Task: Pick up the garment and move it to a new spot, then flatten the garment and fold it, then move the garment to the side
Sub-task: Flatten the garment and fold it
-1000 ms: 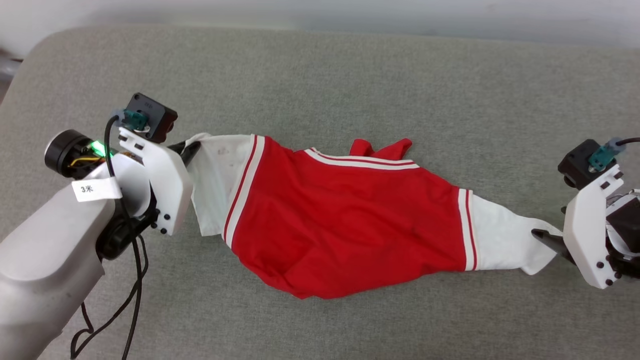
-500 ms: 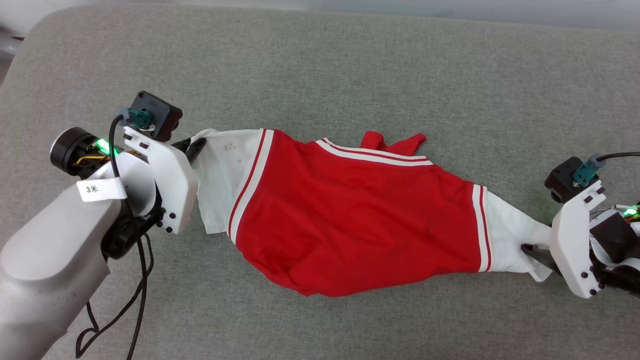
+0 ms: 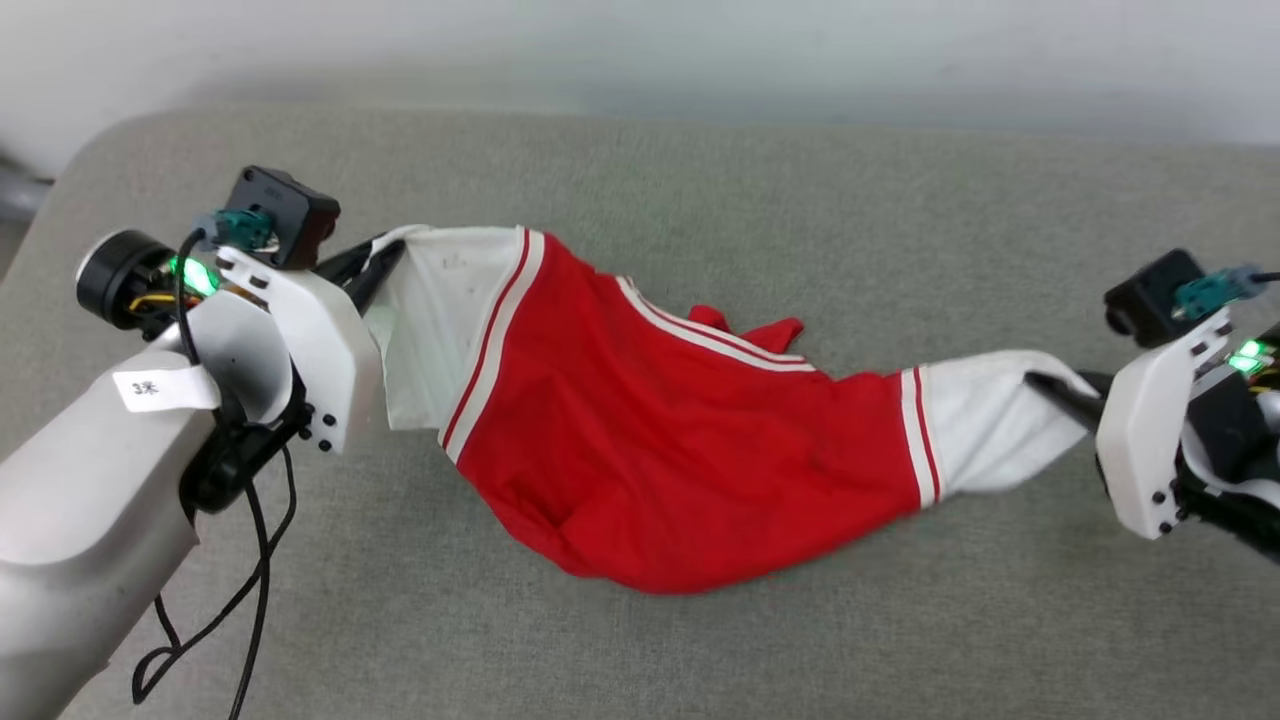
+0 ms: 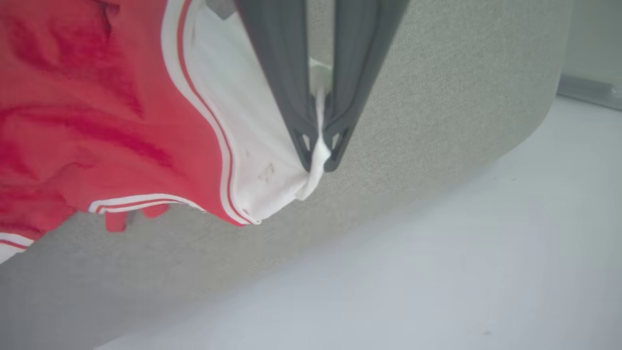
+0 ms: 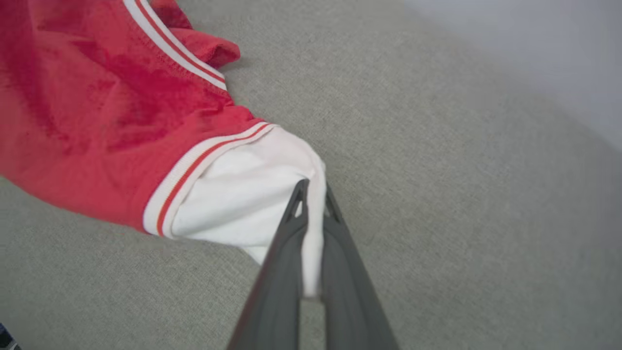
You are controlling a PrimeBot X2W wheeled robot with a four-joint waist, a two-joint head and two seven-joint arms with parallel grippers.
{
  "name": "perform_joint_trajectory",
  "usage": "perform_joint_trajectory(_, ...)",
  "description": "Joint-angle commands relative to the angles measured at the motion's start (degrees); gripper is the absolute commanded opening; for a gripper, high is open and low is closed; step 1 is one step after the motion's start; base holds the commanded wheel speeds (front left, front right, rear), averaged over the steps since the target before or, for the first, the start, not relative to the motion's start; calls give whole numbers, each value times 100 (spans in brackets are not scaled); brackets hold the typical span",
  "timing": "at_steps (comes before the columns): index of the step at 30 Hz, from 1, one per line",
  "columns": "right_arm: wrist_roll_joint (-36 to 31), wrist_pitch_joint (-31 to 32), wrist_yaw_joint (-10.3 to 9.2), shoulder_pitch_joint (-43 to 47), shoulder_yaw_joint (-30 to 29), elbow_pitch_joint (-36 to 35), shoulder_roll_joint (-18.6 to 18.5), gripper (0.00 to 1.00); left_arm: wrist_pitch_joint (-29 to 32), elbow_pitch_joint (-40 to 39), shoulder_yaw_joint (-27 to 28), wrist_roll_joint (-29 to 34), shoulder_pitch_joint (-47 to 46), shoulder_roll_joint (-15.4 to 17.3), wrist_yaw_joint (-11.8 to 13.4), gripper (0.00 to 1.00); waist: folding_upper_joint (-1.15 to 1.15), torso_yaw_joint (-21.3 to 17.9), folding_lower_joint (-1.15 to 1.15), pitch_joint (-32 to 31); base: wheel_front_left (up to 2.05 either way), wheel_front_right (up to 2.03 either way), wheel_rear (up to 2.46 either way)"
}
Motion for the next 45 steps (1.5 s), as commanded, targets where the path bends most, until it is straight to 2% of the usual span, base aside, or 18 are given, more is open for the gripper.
perform_joint_trajectory(1, 35, -117, -4, -56, -29, -65, -69, 0, -44, -119, 36, 46, 24, 76, 48, 0, 0, -101, 0, -253, 0, 0, 0)
perform_joint_trajectory(7, -19, -558, -4, -160, -353, -254, -213, 0, -158, -669, 204, 120, -52, 332, 244, 0, 0, -189, 0, -547, 0, 0, 0)
perform_joint_trajectory(13, -214, -873, -4, -358, -992, -560, -245, 0, -286, -1376, 496, 216, -262, 598, 509, 0, 0, -264, 0, -788, 0, 0, 0)
perform_joint_trajectory(21, -636, -839, -5, -880, -1951, -961, -113, 0, -447, -1845, 842, 381, -865, 582, 661, 0, 0, -325, 0, -902, 0, 0, 0)
perform_joint_trajectory(30, -1065, -499, -5, -1639, -2497, -1046, 182, 0, -292, -1729, 937, 435, -1727, 258, 520, 0, 0, -371, 0, -559, 0, 0, 0)
perform_joint_trajectory(38, -1492, -288, -5, -2805, -2392, -664, 335, 0, -214, -1104, 1063, 473, -2777, -107, 269, 0, 0, -398, 0, 377, 0, 0, 0)
perform_joint_trajectory(45, -1859, -444, -5, -4151, -2141, 0, 600, 0, -352, -17, 1197, 580, -3974, -462, -75, 0, 0, -462, 0, 1233, 0, 0, 0)
